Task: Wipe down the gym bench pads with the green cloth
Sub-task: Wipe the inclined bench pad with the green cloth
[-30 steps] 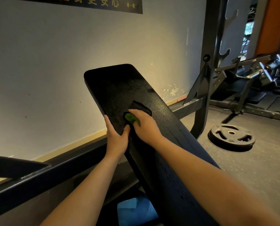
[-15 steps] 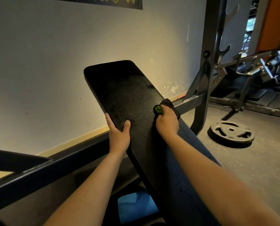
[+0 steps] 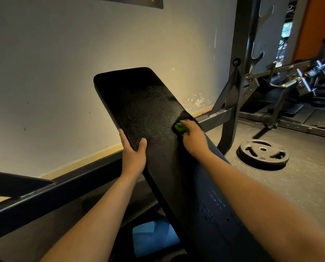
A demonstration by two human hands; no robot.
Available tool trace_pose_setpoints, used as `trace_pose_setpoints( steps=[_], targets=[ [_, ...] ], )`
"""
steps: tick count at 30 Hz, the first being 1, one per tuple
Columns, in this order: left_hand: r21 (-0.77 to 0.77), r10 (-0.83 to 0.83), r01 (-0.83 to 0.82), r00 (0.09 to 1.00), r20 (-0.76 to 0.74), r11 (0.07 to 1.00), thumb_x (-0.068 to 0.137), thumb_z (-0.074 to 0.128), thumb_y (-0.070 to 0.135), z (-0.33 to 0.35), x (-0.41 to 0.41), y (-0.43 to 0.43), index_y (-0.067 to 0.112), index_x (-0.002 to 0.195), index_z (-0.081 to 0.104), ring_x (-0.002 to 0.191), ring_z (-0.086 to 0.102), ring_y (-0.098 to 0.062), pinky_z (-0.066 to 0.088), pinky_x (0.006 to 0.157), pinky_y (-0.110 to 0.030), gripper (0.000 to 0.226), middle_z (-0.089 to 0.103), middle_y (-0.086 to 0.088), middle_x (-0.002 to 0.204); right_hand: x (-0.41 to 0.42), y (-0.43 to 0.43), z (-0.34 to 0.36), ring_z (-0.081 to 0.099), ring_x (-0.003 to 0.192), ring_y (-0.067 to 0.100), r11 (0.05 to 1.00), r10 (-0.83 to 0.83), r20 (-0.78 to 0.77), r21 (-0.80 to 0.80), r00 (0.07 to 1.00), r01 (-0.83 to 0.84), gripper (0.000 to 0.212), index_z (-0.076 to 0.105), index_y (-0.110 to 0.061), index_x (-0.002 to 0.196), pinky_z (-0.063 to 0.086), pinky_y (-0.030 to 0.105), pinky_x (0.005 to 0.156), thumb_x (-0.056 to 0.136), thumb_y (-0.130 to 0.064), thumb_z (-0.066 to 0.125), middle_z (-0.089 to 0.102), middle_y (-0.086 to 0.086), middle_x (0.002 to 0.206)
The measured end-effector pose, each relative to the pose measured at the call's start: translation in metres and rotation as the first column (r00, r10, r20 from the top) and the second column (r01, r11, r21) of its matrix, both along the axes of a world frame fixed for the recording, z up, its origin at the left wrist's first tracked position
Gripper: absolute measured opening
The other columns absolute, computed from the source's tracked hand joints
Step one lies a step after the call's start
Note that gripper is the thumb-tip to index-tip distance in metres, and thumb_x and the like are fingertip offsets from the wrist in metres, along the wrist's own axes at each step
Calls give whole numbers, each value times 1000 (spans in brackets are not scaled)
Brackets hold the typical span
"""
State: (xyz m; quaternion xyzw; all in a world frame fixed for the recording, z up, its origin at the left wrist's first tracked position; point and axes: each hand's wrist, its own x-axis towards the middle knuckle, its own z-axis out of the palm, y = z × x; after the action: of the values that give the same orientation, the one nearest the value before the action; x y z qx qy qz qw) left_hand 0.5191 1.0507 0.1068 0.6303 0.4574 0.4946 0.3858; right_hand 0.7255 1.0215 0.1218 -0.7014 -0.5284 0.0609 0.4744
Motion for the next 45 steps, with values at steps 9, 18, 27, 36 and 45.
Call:
trace_pose_setpoints(
  steps=[9, 18, 27, 36, 45],
  targets=[
    [-33, -47, 46, 999, -12, 998, 99, 55, 50, -1, -6, 1, 53, 153, -13, 152, 19, -29, 25, 121, -52, 87, 8, 8, 168, -27, -1, -4, 50, 129, 25, 981, -186, -130, 31, 974, 191, 50, 51, -28, 141, 42, 45, 107, 93, -14, 47, 54, 1, 142],
    [-140, -222, 246, 961, 163, 959, 93, 71, 34, 0, -38, 5, 60, 151, 7, 142, 41, -26, 42, 112, -53, 90, 36, 0, 158, -113, 4, 1, 41, 138, 5, 968, 197, 86, 140, 977, -208, 46, 68, -29, 125, 32, 32, 116, 87, -6, 53, 56, -11, 140],
    [-164, -252, 296, 936, 245, 941, 90, 75, 22, 0, -41, 5, 54, 152, 10, 131, 54, -26, 48, 107, -52, 95, 50, -5, 148, -128, 33, 39, 25, 147, 10, 934, 355, 164, -17, 920, -358, 53, 58, -22, 137, 16, 19, 116, 93, 4, 45, 43, -4, 152],
    [-207, -234, 296, 932, 276, 933, 91, 75, 21, 1, -46, 6, 44, 156, -2, 121, 59, -20, 43, 104, -39, 104, 64, 2, 122, -138, 47, 47, 33, 144, 11, 931, 358, 261, -24, 897, -365, 49, 67, -20, 126, 21, 27, 119, 90, 4, 46, 50, -3, 147],
    [-233, -184, 250, 945, 270, 940, 90, 74, 17, 2, -43, 5, 48, 154, -2, 121, 60, -22, 47, 107, -49, 105, 60, -5, 129, -141, 42, 32, 40, 137, 14, 948, 278, 353, 50, 893, -315, 42, 67, -18, 128, 24, 22, 114, 89, -4, 54, 56, -2, 141]
  ],
)
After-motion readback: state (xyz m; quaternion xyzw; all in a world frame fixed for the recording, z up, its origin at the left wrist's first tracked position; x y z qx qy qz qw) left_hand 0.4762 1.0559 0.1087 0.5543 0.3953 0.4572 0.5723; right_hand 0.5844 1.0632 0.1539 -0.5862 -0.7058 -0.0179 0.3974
